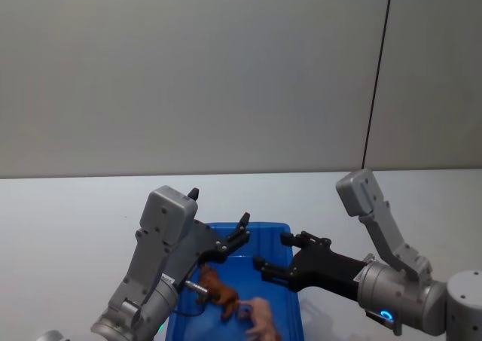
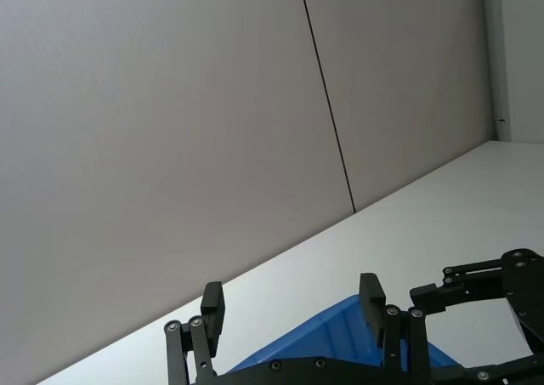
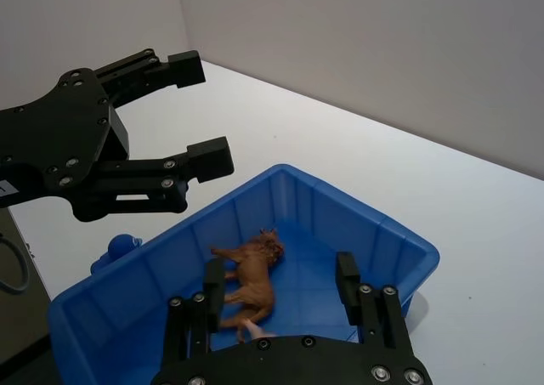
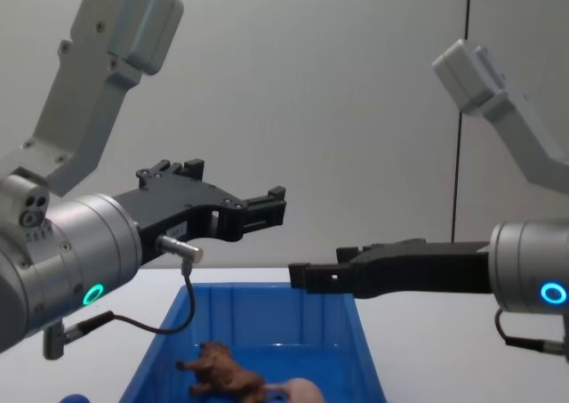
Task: Pick up the two dolls from the table and place them into the box.
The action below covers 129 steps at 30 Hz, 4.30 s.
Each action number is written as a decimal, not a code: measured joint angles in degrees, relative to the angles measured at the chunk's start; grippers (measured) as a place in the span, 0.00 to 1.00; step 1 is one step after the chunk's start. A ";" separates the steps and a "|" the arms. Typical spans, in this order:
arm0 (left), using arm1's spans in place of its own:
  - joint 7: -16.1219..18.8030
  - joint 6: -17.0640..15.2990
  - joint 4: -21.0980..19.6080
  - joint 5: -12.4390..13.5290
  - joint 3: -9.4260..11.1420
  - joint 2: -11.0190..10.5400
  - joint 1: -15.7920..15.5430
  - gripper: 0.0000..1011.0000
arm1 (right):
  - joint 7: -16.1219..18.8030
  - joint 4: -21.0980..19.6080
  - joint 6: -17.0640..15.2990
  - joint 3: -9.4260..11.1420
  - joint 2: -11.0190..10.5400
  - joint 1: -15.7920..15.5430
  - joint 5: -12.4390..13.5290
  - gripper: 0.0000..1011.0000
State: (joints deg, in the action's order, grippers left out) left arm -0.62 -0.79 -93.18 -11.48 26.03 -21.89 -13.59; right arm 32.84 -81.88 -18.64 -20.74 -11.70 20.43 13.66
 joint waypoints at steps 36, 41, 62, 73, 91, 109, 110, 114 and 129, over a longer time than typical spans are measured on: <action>-0.05 -0.12 -0.17 0.21 -0.23 -0.33 0.20 0.99 | -1.94 -6.20 7.27 5.80 -9.80 -7.82 5.57 0.99; -0.02 -0.70 -0.88 0.50 -0.60 -1.08 0.66 0.99 | -2.10 -6.67 7.74 6.16 -10.44 -8.44 6.01 0.99; 5.04 -8.16 -9.21 -4.65 -3.95 -10.79 10.02 0.99 | -2.34 -7.33 8.48 6.69 -11.38 -9.37 6.66 0.99; 5.41 -9.29 -10.61 -8.48 -4.98 -14.42 14.58 0.99 | -2.37 -7.41 8.55 6.76 -11.50 -9.47 6.73 0.99; 5.46 -5.68 -7.42 -13.47 -5.35 -14.62 17.99 0.99 | -2.36 -7.46 8.62 6.78 -11.58 -9.55 6.77 0.99; 3.27 -3.85 -2.36 -15.51 -5.31 -12.44 17.91 0.99 | -2.36 -7.45 8.61 6.78 -11.58 -9.55 6.77 0.99; 2.96 -3.62 -1.76 -15.51 -5.27 -12.19 17.77 0.99 | -2.36 -7.45 8.61 6.78 -11.58 -9.55 6.77 0.99; 1.90 -2.71 0.27 -15.32 -5.07 -11.33 17.29 0.99 | -2.36 -7.45 8.61 6.78 -11.58 -9.55 6.77 0.99; -1.78 -0.94 5.24 -13.65 -4.73 -9.28 15.72 0.67 | -2.36 -7.45 8.61 6.78 -11.58 -9.55 6.77 0.99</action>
State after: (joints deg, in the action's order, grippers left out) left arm -2.41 -1.73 -87.94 -25.13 21.29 -31.18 2.13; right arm 30.48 -89.34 -10.03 -13.96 -23.28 10.88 20.43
